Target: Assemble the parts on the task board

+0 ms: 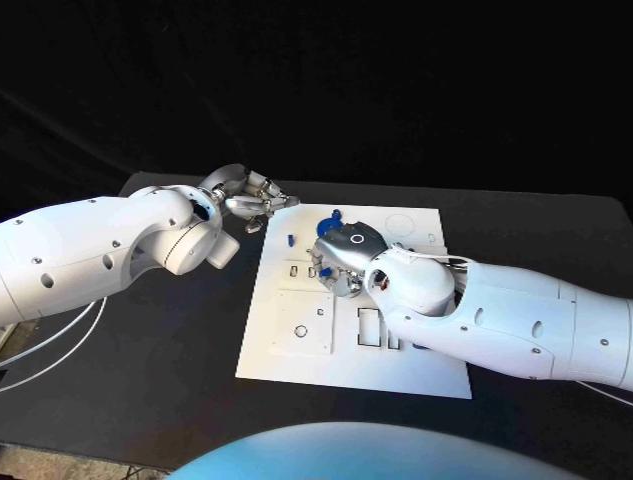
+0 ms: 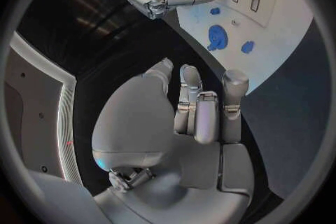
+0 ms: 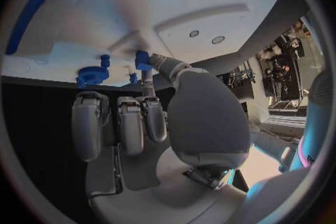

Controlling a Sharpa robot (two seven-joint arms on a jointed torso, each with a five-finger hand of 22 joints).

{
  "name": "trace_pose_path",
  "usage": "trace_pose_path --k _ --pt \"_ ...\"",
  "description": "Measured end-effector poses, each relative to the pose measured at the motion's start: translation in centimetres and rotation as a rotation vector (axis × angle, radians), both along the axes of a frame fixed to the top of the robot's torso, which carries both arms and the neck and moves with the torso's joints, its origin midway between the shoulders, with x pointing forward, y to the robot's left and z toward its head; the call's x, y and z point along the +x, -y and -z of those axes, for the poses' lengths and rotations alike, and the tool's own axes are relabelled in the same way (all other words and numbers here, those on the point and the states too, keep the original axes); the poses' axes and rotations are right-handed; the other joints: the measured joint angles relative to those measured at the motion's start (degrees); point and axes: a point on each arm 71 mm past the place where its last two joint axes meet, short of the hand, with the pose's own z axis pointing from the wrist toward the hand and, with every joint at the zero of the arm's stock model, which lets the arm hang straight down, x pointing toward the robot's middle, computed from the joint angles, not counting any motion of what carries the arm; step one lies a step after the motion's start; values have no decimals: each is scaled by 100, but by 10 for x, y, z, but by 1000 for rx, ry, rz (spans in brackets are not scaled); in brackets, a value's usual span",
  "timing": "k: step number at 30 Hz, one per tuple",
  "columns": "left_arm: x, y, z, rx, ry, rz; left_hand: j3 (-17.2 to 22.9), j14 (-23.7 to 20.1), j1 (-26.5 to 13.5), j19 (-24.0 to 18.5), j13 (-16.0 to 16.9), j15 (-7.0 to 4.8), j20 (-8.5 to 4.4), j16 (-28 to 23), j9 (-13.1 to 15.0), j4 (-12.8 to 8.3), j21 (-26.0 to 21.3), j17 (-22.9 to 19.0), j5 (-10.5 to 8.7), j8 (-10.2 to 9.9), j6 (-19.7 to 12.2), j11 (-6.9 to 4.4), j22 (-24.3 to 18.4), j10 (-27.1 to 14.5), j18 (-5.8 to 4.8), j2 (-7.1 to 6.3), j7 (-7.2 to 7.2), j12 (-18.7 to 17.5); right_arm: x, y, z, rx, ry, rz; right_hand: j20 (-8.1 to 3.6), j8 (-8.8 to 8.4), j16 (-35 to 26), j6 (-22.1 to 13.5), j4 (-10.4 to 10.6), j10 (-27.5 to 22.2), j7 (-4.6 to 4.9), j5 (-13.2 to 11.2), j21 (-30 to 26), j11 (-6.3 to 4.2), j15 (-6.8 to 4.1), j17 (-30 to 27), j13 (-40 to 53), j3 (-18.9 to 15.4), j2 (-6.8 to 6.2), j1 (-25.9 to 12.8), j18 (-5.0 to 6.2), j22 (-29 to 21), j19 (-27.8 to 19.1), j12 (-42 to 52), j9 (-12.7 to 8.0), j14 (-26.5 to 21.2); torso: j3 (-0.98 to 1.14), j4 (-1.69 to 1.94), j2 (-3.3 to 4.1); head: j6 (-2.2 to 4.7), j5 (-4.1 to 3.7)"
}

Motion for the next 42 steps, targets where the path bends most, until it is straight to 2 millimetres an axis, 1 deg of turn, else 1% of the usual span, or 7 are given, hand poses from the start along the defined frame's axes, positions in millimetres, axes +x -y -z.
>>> trace_pose_path --k 22,29,30,31,35,37,42 --pt "0 0 -1 0 2 -1 0 0 0 0 -8 0 0 0 -5 0 0 4 0 0 0 0 -1 1 0 0 0 0 -1 -4 1 -13 2 -19 0 -43 0 -27 -20 0 8 -10 0 0 0 -1 0 45 0 0 0 -2 0 -76 9 0 -3 -3 -5 -21 19" --pt "0 -1 -1 0 2 -1 -16 0 0 0 -18 0 0 0 -14 16 0 4 0 0 0 -21 1 -20 0 0 0 0 -1 -4 1 -13 2 -21 0 -42 0 -130 -37 -1 110 -10 -3 1 0 -1 -1 62 -55 -55 0 -2 0 -195 27 0 1 -6 -7 -22 20" --pt "0 -1 -1 0 2 -1 -16 0 0 0 -19 0 0 0 -14 16 0 3 0 0 0 -21 4 -20 0 0 0 0 -1 -4 1 -13 2 -21 0 -44 0 -157 -37 -2 115 -10 -24 24 0 -1 -1 62 -59 -60 0 -2 0 -196 27 0 1 -7 -7 -21 18" --pt "0 -1 -1 0 1 -1 -16 0 0 0 -19 0 0 0 -14 16 0 4 0 0 0 -21 4 -20 0 0 0 0 -1 -4 1 -13 2 -21 0 -63 0 -167 -38 -1 105 -10 -24 42 0 -1 -1 60 -59 -60 0 -2 0 -199 26 0 1 -7 -7 -20 16" --pt "0 -1 -1 0 1 -2 -16 0 0 0 -19 0 0 0 -14 16 0 3 0 0 0 -21 4 -20 0 0 0 0 -1 -4 1 -13 2 -21 0 -142 0 -276 -70 -20 155 -7 -35 62 3 -1 2 59 -97 -98 0 -2 0 -228 1 -3 2 -6 -7 -19 14" --pt "0 -1 -1 0 1 -2 -16 0 0 0 -19 0 0 0 -14 16 0 3 0 0 0 -21 4 -20 0 0 0 0 -1 -4 1 -13 3 -21 3 -169 0 -327 -86 -21 192 -6 -47 103 42 -1 4 43 -127 -128 0 -3 3 -228 -14 -2 2 -6 -7 -19 11" --pt "1 -1 -1 0 1 -2 -32 0 0 0 -19 0 0 0 -14 0 0 3 0 0 0 -21 3 -20 1 0 0 0 -1 -4 1 -13 3 -21 34 -221 0 -389 -86 -41 223 -6 -68 123 45 -1 4 43 -165 -165 0 -3 9 -262 -32 -3 2 -6 -8 -19 7"
